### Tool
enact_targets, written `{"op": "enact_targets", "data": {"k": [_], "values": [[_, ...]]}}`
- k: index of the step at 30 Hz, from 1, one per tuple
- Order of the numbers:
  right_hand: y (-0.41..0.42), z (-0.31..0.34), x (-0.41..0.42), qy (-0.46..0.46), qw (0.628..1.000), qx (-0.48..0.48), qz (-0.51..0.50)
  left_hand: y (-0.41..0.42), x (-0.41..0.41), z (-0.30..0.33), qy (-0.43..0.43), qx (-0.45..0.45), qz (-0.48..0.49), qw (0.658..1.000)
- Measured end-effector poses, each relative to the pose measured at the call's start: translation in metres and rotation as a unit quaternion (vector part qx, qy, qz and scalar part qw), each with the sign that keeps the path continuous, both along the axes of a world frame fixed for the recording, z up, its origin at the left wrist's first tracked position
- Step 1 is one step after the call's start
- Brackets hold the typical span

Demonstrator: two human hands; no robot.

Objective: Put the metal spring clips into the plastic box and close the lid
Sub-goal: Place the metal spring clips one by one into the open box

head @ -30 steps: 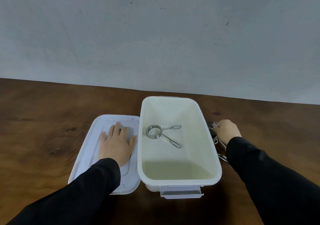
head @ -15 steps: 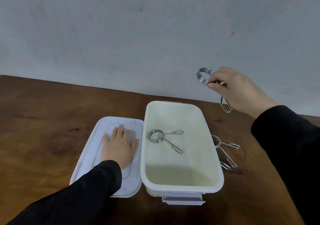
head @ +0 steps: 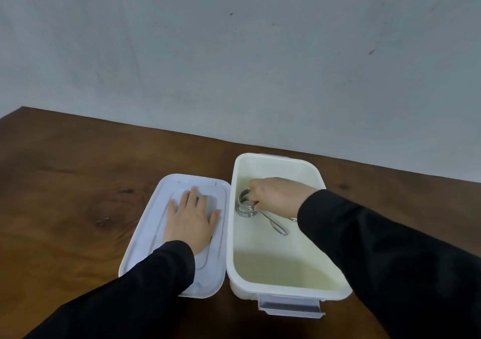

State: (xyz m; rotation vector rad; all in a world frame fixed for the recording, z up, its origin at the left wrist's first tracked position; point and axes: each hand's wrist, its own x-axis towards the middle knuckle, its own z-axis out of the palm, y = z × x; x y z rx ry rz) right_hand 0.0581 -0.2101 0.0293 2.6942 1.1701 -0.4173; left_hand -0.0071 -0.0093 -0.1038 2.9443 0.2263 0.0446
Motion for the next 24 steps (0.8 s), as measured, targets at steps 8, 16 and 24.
{"op": "enact_targets", "data": {"k": [8, 16, 24], "values": [[0.01, -0.029, 0.01, 0.094, 0.984, 0.062, -0.139, 0.001, 0.0, 0.0, -0.001, -0.003, 0.002, 1.0], [0.004, -0.038, 0.014, -0.014, 1.0, -0.011, 0.001, 0.002, -0.001, 0.0, -0.004, -0.01, -0.001, 1.0], [-0.02, 0.023, 0.014, -0.121, 0.97, 0.198, -0.07, 0.002, -0.001, 0.001, -0.004, 0.001, -0.003, 1.0]]}}
